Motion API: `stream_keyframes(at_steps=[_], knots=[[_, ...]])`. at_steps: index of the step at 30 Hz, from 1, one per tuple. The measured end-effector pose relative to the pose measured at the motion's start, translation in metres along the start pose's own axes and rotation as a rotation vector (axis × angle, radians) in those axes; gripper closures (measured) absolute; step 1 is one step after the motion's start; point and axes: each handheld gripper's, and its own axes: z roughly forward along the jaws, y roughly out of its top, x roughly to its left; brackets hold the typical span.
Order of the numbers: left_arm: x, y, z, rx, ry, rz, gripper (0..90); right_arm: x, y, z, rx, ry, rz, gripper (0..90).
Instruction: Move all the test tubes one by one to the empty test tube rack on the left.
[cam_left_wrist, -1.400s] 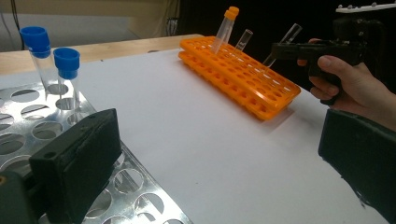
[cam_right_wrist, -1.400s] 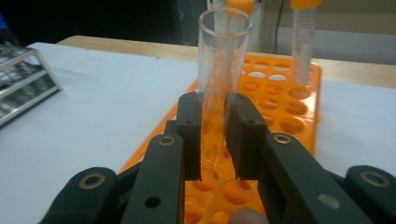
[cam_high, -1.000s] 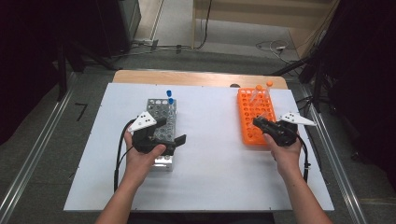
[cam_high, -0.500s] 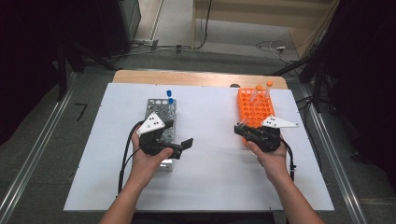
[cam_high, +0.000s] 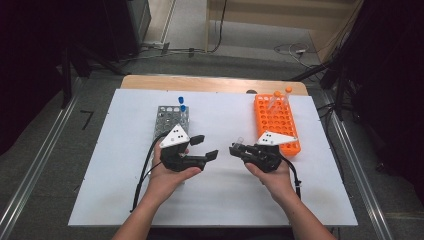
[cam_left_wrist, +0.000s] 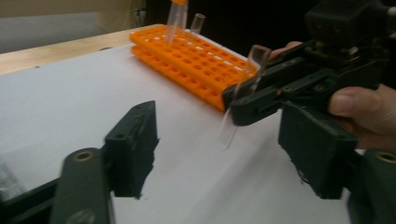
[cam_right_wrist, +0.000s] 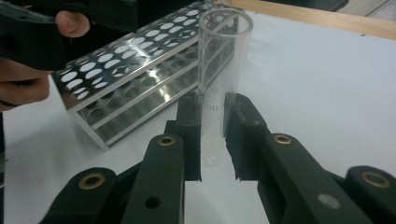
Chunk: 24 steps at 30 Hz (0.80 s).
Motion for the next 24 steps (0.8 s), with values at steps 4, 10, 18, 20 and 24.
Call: stream_keyframes(at_steps=[4, 10, 18, 20, 24], knots=[[-0.006, 0.001, 0.004, -0.002, -0.033, 0.015, 37.8, 0.007, 0.0, 0.005, 0.012, 0.021, -0.014, 73.6], [-0.009, -0.001, 0.009, -0.004, -0.066, 0.026, 45.9, 0.021, 0.001, 0.012, 0.04, 0.054, -0.05, 73.6], [-0.015, -0.002, 0.014, -0.006, -0.124, 0.04, 63.3, 0.032, 0.001, 0.018, 0.064, 0.081, -0.084, 73.6], [-0.016, -0.003, 0.016, 0.003, -0.116, 0.043, 64.4, 0.034, 0.002, 0.018, 0.065, 0.088, -0.09, 73.6], [-0.017, -0.003, 0.018, 0.012, -0.105, 0.037, 68.5, 0.038, 0.003, 0.019, 0.071, 0.101, -0.098, 73.6]])
